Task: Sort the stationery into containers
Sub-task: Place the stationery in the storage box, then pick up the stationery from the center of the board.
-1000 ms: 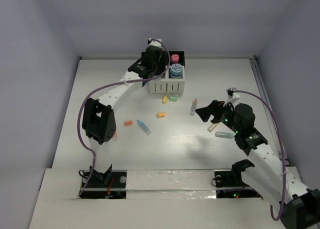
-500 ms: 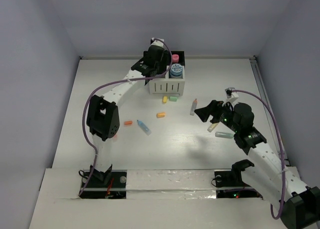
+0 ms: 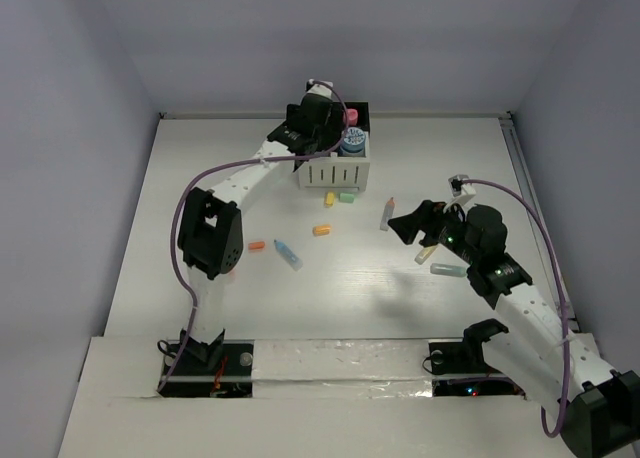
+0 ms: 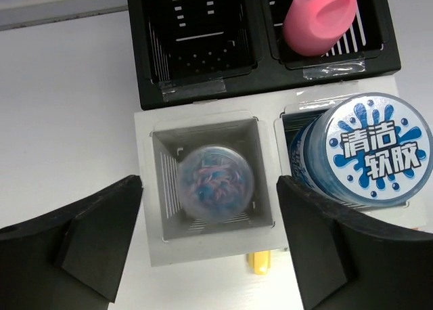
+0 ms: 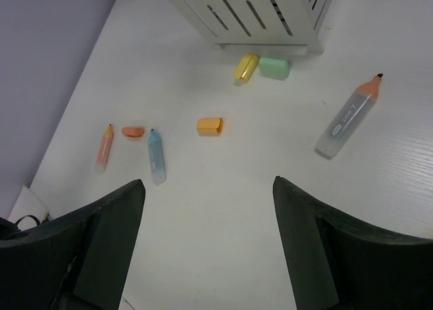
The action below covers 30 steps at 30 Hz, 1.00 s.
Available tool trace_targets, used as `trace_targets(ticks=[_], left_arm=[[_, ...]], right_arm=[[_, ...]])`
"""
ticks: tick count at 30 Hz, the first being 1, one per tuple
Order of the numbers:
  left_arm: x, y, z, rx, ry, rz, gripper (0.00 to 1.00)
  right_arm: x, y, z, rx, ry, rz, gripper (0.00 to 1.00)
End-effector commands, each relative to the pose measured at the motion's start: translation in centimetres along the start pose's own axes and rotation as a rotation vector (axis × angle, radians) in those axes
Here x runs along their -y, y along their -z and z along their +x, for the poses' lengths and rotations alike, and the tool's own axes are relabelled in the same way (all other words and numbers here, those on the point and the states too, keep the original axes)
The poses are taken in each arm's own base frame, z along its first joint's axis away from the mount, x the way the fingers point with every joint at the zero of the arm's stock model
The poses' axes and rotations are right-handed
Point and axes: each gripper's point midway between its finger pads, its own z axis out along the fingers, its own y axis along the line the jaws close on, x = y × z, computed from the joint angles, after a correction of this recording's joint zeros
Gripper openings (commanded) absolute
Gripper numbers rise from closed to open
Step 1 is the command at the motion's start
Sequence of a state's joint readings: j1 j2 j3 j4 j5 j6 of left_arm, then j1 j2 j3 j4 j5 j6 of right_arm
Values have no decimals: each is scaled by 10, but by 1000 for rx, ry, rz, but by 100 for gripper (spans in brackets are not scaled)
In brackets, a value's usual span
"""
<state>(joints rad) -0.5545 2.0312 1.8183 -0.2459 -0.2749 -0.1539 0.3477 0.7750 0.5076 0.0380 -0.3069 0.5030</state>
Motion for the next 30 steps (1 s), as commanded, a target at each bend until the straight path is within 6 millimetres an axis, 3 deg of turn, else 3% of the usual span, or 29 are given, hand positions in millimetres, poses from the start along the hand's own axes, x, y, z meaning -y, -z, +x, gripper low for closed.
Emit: trace_targets(ticks=[1,5,8,10,15,16,17,19,21,22,23,25,26,27,28,29,30], left_arm=[[9,36,-58,151,26,29,85],[26,61,-75,203,35,73,89],[57,85,-78,226,29,154,89],[89,99,-70,229,18,232,89],[156,131,-53,237,5,414,90],[176,141,-45,227,3,461,91],[187,139,-37,213,-3,485,92],[216,146,-29,199,-13,575,96],[250,140,2,132,-42,645,98],[263,142,3,132,-43,674,99],[277,130,23,95,-61,687,99],[307,136,31,88,-71,763,99],[319,122,53,53,-87,769,99],[330,120,62,38,-95,782,99],[336,119,51,61,-86,785,99],[346,105,74,25,-106,772,99],[352,101,82,12,-112,765,99]], right_arm=[[-8,-1,-13,48,15,-36,82],[-8,3,-19,65,23,-14,82],[-12,12,-33,107,31,-1,82],[-20,23,-50,168,42,2,82],[-56,79,-104,341,72,-6,82],[-62,100,-119,418,94,4,82],[-63,112,-124,441,104,23,82],[-76,153,-152,576,138,48,82],[-80,175,-163,632,150,72,82],[-84,189,-173,673,152,81,82],[-85,195,-175,686,157,88,82],[-88,201,-178,698,157,91,82],[-87,200,-176,685,155,94,82],[-87,197,-176,675,153,94,82],[-88,197,-175,668,152,87,82],[-88,195,-174,658,150,84,82],[-88,192,-172,644,150,82,82]])
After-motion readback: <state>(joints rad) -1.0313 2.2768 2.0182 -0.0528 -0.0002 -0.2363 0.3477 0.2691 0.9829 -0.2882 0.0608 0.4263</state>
